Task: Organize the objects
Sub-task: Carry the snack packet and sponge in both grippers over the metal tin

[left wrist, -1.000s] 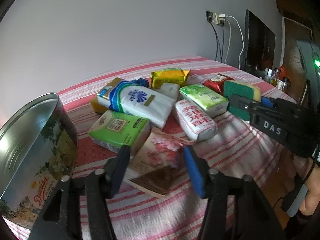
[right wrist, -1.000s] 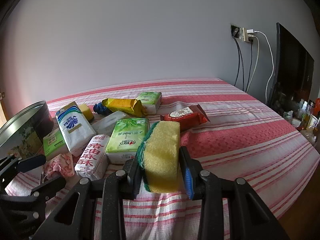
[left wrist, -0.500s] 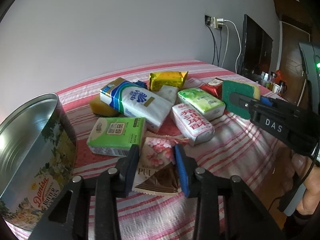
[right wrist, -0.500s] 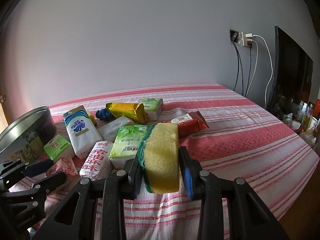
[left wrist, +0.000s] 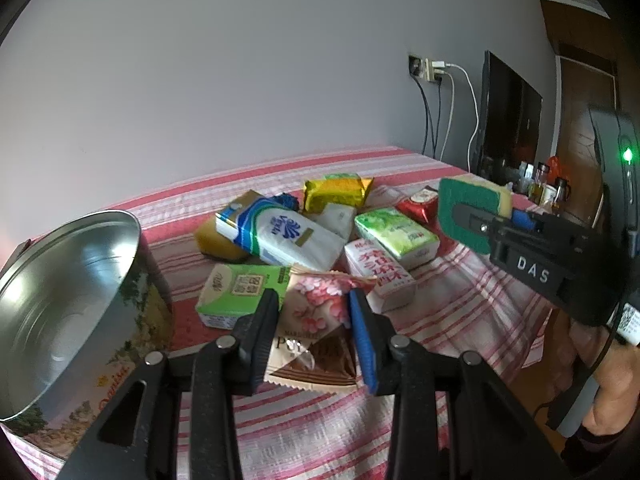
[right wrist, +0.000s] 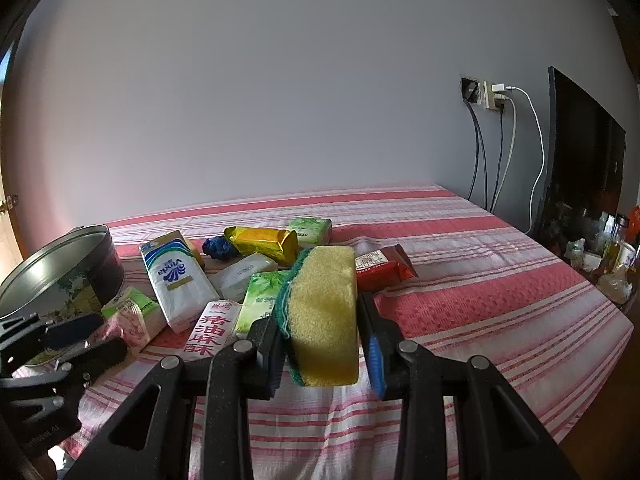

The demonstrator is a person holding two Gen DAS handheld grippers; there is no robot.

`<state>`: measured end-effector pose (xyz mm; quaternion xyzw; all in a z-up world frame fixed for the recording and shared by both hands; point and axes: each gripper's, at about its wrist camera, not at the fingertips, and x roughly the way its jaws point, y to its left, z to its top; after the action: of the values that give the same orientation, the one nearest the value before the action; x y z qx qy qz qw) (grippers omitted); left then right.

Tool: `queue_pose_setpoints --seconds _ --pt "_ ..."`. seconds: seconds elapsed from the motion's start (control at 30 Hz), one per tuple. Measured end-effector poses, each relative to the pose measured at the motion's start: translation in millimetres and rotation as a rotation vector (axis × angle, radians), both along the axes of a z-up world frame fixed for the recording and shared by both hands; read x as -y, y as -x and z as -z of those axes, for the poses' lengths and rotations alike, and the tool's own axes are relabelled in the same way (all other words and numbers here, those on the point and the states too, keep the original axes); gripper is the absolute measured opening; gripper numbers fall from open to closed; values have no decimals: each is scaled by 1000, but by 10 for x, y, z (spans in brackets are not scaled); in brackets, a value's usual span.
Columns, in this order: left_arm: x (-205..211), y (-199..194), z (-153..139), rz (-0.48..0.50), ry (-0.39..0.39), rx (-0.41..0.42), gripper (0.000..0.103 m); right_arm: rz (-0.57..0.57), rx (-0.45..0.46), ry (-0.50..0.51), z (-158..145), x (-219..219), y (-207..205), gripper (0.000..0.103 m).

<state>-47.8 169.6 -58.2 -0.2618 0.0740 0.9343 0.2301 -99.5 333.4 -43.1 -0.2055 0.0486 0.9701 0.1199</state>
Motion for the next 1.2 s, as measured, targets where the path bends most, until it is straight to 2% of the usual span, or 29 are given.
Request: queue_pose_setpoints --seconds 0.57,0.7,1.2 --pt "327 -97 -266 -33 -85 -79 35 -25 -44 -63 -250 230 -71 36" --pt "419 -105 -323 -6 -99 -86 35 -42 -61 -59 -317 321 -81 36" --pt "883 -16 -470 -116 -149 -98 35 -138 -92 -126 -485 778 84 36"
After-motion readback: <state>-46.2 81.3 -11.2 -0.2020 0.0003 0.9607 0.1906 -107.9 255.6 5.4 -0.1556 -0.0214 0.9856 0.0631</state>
